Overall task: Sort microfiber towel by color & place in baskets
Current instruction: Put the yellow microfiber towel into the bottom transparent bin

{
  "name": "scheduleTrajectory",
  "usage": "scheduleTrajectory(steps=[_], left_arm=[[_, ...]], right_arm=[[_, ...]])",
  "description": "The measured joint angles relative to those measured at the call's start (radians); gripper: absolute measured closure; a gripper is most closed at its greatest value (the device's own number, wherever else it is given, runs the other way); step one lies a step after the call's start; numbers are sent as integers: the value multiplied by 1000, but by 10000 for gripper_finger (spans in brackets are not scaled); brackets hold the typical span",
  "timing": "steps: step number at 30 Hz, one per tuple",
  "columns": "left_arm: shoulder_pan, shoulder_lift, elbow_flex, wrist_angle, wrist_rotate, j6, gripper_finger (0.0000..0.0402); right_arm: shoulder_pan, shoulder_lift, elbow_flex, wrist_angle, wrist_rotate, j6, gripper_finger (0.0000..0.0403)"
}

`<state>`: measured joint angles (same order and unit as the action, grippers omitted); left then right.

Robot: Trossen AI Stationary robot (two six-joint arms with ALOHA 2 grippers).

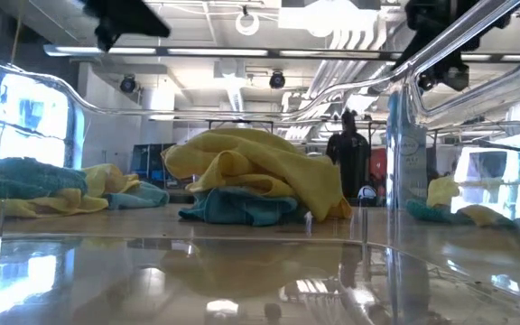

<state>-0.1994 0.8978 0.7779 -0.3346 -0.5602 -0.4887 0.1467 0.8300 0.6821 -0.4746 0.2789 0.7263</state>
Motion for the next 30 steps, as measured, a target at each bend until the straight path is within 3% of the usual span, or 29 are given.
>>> scheduleTrajectory(steps=[5,10,14,19,23,30], left_arm=[[32,191,171,-48,-4,-83,402],[63,328,205,123,-3,-18,398],[96,420,242,169,89,-44,366],[134,527,294,150,286,-121,291],[167,621,407,-37,385,-60,262],[201,807,643,-393,365,86,259]], right_arm=[[0,-104,-5,-19,-22,-83,375],[-1,-179,-5,-23,-43,-181,375],[0,-217,-5,-31,-73,-211,375],[0,-235,-5,-114,-104,-207,375],[0,-235,-6,-188,-104,-152,375],[0,-235,-6,-214,-102,-34,375]])
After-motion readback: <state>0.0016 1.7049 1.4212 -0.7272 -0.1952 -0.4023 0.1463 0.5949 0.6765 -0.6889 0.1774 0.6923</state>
